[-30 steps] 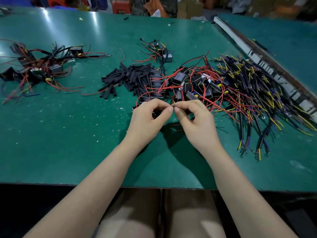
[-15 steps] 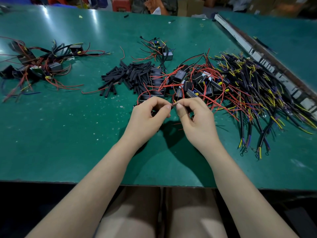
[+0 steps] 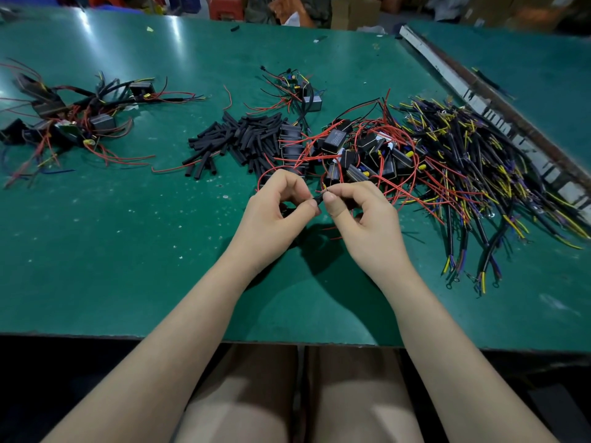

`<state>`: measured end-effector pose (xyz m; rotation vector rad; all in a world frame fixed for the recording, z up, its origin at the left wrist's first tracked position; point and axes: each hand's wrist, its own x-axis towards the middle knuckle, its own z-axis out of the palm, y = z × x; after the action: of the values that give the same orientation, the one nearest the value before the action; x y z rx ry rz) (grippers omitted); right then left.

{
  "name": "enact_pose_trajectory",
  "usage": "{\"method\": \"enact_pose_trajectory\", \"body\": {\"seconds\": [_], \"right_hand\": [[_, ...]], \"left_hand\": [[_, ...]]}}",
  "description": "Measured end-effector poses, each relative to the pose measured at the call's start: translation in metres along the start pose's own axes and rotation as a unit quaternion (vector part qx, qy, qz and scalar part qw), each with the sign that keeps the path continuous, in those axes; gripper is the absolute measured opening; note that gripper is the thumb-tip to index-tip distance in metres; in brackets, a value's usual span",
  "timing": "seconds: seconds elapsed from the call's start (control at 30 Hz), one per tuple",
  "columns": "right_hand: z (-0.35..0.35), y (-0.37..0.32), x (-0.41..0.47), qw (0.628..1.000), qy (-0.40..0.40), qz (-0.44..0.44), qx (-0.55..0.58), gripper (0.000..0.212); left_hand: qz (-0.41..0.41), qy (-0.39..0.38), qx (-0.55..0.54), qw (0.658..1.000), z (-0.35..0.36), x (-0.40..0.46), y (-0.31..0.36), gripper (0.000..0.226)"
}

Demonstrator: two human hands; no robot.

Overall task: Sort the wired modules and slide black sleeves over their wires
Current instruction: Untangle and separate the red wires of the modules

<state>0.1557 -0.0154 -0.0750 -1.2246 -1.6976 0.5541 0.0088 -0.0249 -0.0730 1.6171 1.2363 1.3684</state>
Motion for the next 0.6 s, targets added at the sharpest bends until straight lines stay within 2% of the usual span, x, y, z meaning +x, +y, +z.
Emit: {"method": "enact_pose_trajectory", "body": {"seconds": [0.33, 0.43, 0.6], "right_hand": [[0.0017, 0.0020, -0.0009, 0.999, -0.004, -0.009, -0.031, 0.012], [0.0035, 0.0010, -0.0027, 0.996, -0.010, -0.036, -0.077, 0.011], [0.0058, -0.0015, -0.0055, 0.986, -0.037, -0.041, -0.155, 0.017]], "left_hand": [[0.023, 0.012, 0.036, 0.999, 0.0006, 0.0014, -0.0035, 0.019], [0.027, 0.019, 0.061, 0.998, 0.0003, 0.0008, -0.0030, 0.023], [0.042, 0.013, 0.121, 0.992, 0.0002, -0.0005, 0.0007, 0.017]]}}
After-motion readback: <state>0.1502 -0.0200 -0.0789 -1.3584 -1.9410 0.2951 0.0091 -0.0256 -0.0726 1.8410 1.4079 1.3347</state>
